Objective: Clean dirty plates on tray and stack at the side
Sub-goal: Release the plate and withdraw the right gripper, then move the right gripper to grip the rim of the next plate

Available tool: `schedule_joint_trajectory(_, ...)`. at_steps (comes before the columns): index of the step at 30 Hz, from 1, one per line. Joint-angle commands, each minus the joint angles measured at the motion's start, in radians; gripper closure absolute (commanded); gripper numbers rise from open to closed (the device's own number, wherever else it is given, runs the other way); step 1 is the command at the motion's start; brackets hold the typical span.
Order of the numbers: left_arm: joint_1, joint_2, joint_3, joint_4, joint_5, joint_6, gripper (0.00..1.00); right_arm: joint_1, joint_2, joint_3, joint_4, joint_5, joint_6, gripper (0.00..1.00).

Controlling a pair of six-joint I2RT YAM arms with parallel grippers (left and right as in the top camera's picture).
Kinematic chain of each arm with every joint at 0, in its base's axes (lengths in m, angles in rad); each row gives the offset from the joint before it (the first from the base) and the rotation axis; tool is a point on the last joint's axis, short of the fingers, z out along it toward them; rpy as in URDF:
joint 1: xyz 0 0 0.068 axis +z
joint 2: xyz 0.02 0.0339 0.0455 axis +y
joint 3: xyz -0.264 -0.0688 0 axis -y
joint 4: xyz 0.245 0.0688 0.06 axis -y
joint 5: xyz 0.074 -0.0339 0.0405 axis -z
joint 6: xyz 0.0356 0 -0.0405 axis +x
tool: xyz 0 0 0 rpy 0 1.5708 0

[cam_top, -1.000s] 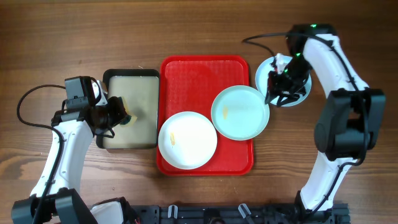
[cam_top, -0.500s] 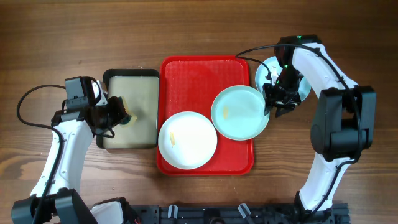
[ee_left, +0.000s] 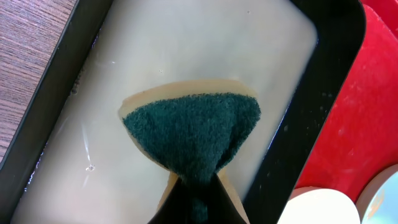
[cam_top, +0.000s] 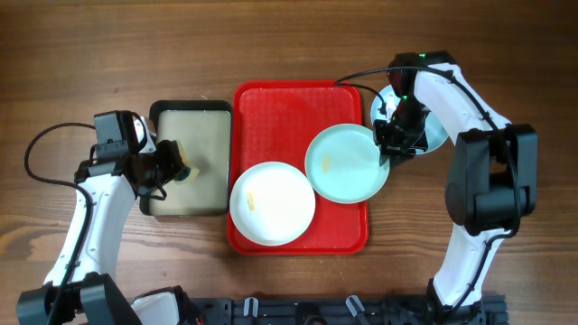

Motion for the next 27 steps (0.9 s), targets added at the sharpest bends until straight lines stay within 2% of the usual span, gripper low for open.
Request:
schedule_joint_trajectory(1, -0.002, -0.007, -0.002, 0.004, 0.013, -0.002, 0.95, 0.002, -0.007, -0.009, 0.005, 0.019, 0.013, 0.83)
schedule_joint_trajectory(5, -0.002, -0.007, -0.002, 0.004, 0.013, -0.002, 0.95, 0.002, -0.007, -0.045, 0.029, 0.023, 0.012, 0.83)
schedule_joint_trajectory(9, -0.002, -0.007, -0.002, 0.004, 0.013, -0.002, 0.95, 0.002, -0.007, -0.040, 0.035, 0.022, 0.012, 0.96)
schedule_joint_trajectory(13, -0.002, -0.007, -0.002, 0.005, 0.013, -0.002, 0.95, 0.002, -0.007, 0.042, 0.060, 0.018, 0.041, 0.96)
schedule_joint_trajectory(24, -0.002, -0.007, -0.002, 0.005, 0.012, -0.002, 0.95, 0.073, -0.007, 0.059, 0.465, 0.015, 0.005, 0.96)
schedule_joint_trajectory(27, -0.002, -0.007, -0.002, 0.005, 0.012, -0.002, 0.95, 0.124, -0.006, 0.058, 0.517, 0.015, 0.087, 0.96)
